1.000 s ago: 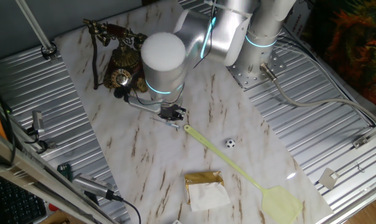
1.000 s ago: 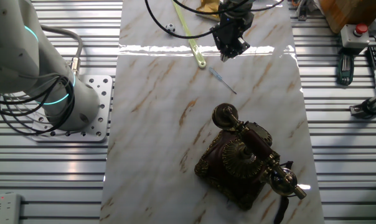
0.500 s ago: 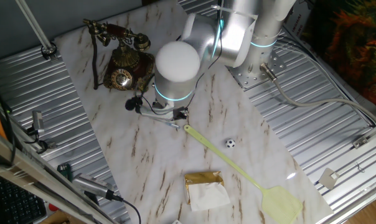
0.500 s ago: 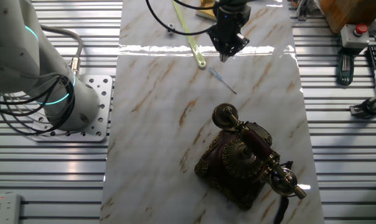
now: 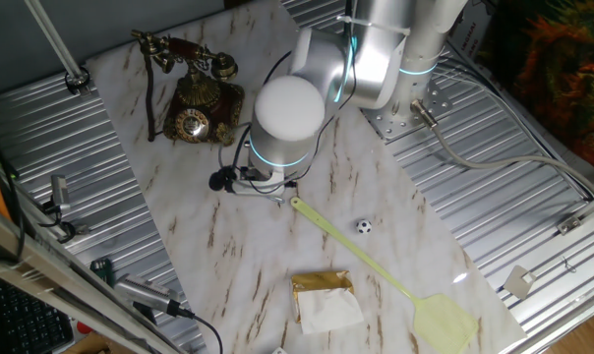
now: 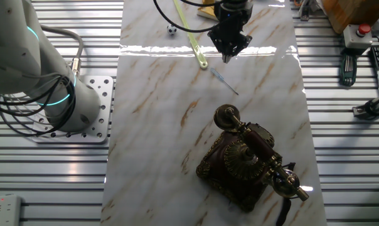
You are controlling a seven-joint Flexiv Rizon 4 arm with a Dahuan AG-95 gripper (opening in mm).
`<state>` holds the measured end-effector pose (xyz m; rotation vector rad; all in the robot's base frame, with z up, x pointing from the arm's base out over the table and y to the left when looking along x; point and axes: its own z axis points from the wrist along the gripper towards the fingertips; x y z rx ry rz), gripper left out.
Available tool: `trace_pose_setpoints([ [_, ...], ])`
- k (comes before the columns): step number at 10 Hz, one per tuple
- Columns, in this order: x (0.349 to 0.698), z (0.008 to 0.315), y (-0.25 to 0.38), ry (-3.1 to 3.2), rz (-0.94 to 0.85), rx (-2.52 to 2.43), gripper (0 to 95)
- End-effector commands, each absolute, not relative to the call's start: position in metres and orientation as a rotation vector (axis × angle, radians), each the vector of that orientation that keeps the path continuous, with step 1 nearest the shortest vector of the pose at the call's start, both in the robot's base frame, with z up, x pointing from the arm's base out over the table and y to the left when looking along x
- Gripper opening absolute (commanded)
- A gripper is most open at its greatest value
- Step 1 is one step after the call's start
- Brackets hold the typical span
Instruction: Dial a number on an old rotary phone
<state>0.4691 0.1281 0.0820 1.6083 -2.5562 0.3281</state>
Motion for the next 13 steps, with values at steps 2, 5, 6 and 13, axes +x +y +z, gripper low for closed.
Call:
trace_pose_setpoints([
  [2, 0.470, 0.081, 0.128, -2.529, 0.331, 1.642, 0.0],
  [5, 0.470, 0.079, 0.128, -2.449, 0.362, 1.722, 0.0],
  [6, 0.469, 0.077, 0.127, -2.425, 0.372, 1.747, 0.0],
  [13, 0.467, 0.062, 0.124, -2.303, 0.428, 1.907, 0.0],
])
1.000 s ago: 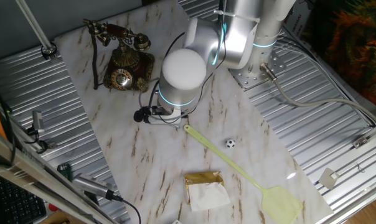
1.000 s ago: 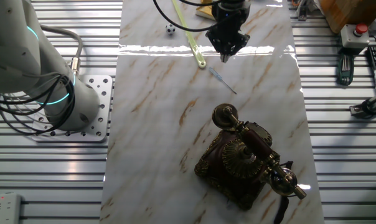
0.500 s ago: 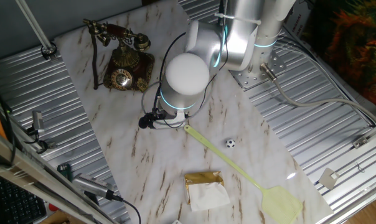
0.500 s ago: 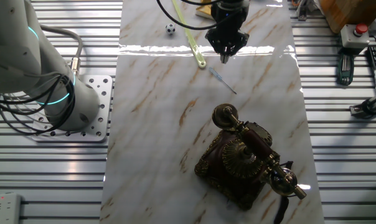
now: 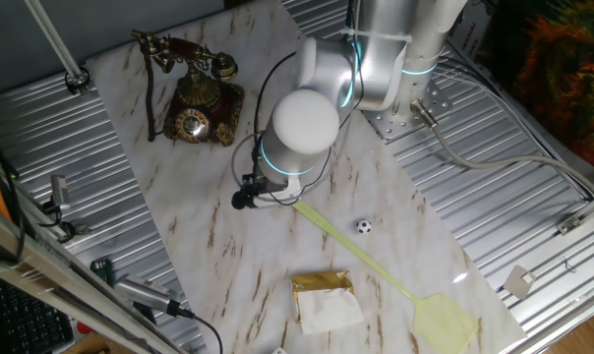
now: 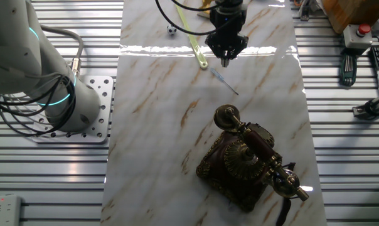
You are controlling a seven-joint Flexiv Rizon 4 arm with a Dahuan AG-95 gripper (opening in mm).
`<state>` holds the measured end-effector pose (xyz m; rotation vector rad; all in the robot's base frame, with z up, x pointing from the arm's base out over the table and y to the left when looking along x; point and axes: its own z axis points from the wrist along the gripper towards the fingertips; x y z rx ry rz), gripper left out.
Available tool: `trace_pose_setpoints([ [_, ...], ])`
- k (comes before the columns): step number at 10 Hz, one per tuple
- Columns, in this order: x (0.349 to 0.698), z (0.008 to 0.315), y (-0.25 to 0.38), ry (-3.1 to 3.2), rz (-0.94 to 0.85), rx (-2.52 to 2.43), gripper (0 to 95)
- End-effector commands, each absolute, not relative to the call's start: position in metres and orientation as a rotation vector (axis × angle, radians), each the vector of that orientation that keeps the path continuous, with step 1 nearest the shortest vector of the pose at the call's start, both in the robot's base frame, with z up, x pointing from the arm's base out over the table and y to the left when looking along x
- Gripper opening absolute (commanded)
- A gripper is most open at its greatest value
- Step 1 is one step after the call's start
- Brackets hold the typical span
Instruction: Dial a number on an old rotary phone
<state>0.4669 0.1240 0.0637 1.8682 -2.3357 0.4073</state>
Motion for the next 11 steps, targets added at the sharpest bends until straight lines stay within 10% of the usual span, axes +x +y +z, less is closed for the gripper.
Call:
trace_pose_setpoints([
  [1, 0.467, 0.059, 0.123, -2.276, 0.450, 1.951, 0.0],
  [11, 0.470, 0.039, 0.128, -2.016, 0.445, 2.223, 0.0],
])
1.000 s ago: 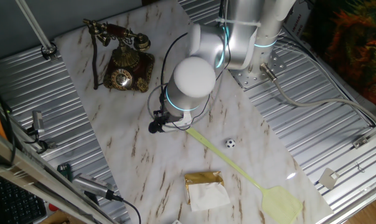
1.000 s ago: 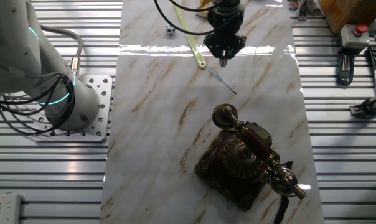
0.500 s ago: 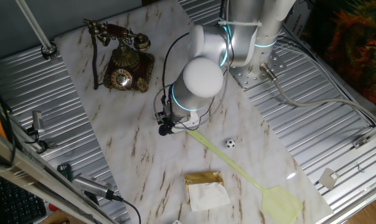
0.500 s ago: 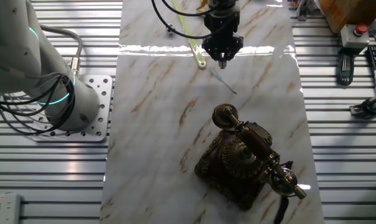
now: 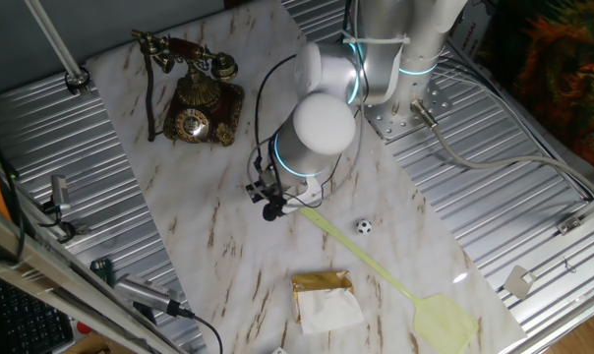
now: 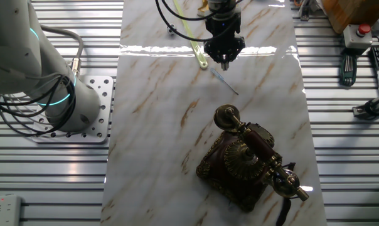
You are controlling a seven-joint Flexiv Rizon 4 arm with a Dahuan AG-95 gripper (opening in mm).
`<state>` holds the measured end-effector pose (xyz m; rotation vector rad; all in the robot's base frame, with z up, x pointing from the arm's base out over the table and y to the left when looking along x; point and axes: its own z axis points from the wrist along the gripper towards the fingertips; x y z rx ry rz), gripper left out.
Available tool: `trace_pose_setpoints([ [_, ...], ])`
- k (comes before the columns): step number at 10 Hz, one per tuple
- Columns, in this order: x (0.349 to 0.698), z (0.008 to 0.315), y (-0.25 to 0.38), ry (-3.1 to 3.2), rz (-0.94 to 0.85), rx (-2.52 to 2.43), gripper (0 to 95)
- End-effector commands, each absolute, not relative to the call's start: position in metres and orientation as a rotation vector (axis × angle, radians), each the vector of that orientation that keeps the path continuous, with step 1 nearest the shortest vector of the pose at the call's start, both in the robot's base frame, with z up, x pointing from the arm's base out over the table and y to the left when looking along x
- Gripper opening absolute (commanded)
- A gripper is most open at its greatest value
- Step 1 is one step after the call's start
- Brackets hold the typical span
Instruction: Dial a number on an old rotary phone
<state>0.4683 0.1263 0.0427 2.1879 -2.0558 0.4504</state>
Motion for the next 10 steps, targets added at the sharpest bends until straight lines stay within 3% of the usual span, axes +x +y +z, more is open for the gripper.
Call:
trace_pose_setpoints([
  [1, 0.4702, 0.0384, 0.1283, -2.006, 0.443, 2.231, 0.0],
  [10, 0.4722, 0.0319, 0.1315, -1.909, 0.422, 2.305, 0.0],
])
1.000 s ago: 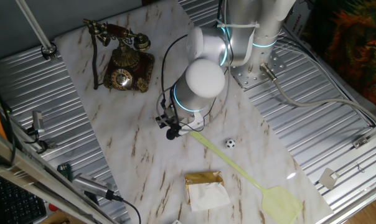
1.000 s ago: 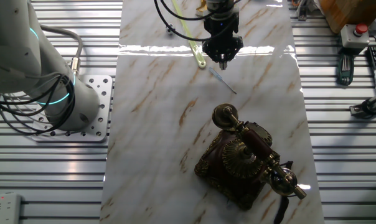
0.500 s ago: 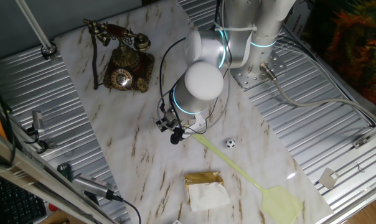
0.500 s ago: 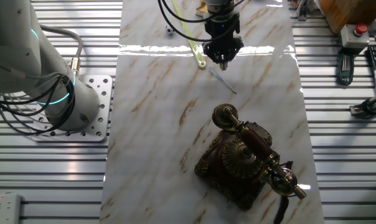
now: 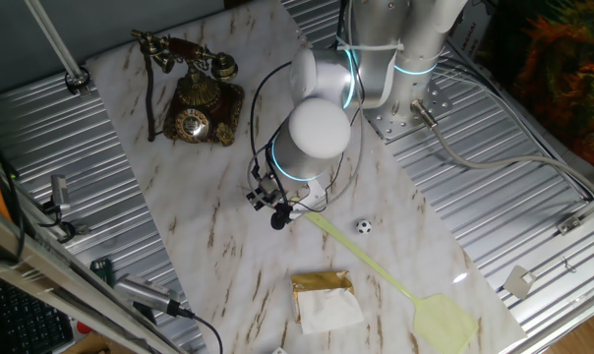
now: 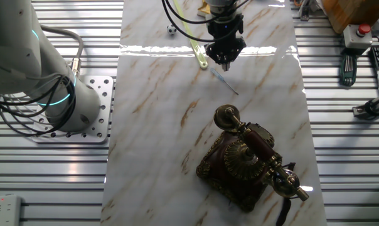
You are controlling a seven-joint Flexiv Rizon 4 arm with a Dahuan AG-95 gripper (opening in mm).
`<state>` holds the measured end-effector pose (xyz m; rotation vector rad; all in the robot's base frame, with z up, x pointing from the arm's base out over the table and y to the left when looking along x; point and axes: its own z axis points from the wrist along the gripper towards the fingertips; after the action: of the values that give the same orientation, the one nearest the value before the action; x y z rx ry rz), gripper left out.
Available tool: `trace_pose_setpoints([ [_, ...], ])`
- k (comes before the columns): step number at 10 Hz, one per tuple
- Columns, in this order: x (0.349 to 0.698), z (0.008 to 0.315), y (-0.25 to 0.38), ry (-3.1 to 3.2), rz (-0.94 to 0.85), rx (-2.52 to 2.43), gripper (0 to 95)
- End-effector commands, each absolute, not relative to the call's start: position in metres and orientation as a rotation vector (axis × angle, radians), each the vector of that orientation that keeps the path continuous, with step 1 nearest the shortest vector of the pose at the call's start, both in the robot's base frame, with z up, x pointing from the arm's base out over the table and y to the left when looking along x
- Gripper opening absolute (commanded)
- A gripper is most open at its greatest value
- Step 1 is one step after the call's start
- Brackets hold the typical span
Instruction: Dial a number on an old rotary phone
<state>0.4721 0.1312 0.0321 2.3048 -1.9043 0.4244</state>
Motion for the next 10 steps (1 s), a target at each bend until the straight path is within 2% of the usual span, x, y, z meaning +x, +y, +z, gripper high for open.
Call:
trace_pose_setpoints([
  [1, 0.4722, 0.0319, 0.1315, -1.917, 0.415, 2.307, 0.0],
  [8, 0.4723, 0.0312, 0.1316, -1.969, 0.432, 2.320, 0.0],
  [10, 0.4723, 0.0312, 0.1316, -1.833, 0.370, 2.402, 0.0],
])
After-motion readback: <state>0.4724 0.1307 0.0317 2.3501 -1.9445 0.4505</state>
